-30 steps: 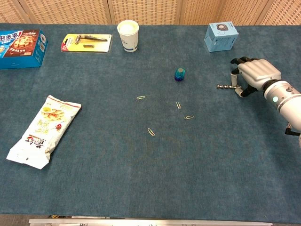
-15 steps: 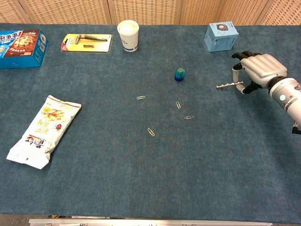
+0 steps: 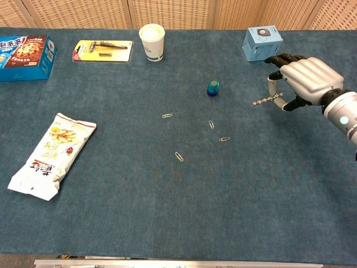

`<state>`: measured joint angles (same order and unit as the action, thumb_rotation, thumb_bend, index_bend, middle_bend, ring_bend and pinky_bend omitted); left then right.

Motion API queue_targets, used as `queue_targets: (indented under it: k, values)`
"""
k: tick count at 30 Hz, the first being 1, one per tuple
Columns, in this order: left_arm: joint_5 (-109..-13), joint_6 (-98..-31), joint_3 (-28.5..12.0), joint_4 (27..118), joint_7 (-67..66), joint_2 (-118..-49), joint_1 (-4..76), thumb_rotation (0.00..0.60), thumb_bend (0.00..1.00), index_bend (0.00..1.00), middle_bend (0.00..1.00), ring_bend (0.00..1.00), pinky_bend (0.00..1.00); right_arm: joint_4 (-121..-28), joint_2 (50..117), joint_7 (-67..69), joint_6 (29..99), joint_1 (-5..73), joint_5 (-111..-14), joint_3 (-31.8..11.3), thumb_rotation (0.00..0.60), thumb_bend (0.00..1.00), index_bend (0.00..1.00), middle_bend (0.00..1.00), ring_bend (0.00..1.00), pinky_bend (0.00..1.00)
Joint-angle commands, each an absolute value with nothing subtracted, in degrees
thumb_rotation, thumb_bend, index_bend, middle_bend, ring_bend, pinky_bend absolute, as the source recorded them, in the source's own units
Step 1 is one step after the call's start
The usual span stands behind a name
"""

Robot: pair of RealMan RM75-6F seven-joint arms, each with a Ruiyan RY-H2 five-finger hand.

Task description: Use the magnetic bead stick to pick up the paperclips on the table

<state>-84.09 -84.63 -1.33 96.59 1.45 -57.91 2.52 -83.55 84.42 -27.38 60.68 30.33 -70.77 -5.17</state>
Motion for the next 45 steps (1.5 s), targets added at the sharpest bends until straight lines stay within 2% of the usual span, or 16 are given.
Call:
queue_targets:
  k: [1,27,37,45]
  values:
    - [-83.7,-84.9,-1.6,96.4,1.2,-58.0,2.4,0.600,0.10,0.54,0.46,0.34,0.44,-84.7,84.2,-27.7,61.0,30.2,-71.9,-4.4,0.600,0.35,0.57,0.09,0.03,0.14]
    - [-76.1,-85.9,-4.9,96.7,-2.6,-57.2,1.4,0.600,0.10,0.54,0.47,0.34,0.44,-92.5,84.6,-31.7,59.8,30.7,-78.2,0.4,0.600,0.35,0.57,0.10,0.03,0.14]
    - [-75.7,-85.6,-5.0,97.1,-2.2,-56.7,1.2,0.600,0.10,0.54,0.47,0.34,0.44,-92.7,85.3,-32.4,58.9,31.1,-78.1,0.5,0.600,0.35,0.57,0.10,0.03,0.14]
    - [-75.4,-85.5,-5.1,97.3,-2.1,-56.5,1.1,0.600,0.10,0.54,0.47,0.34,0.44,-92.2,86.0,-33.2,58.2,32.2,-75.8,-1.8,0.600,0.35,0.57,0.10,0.03,0.14]
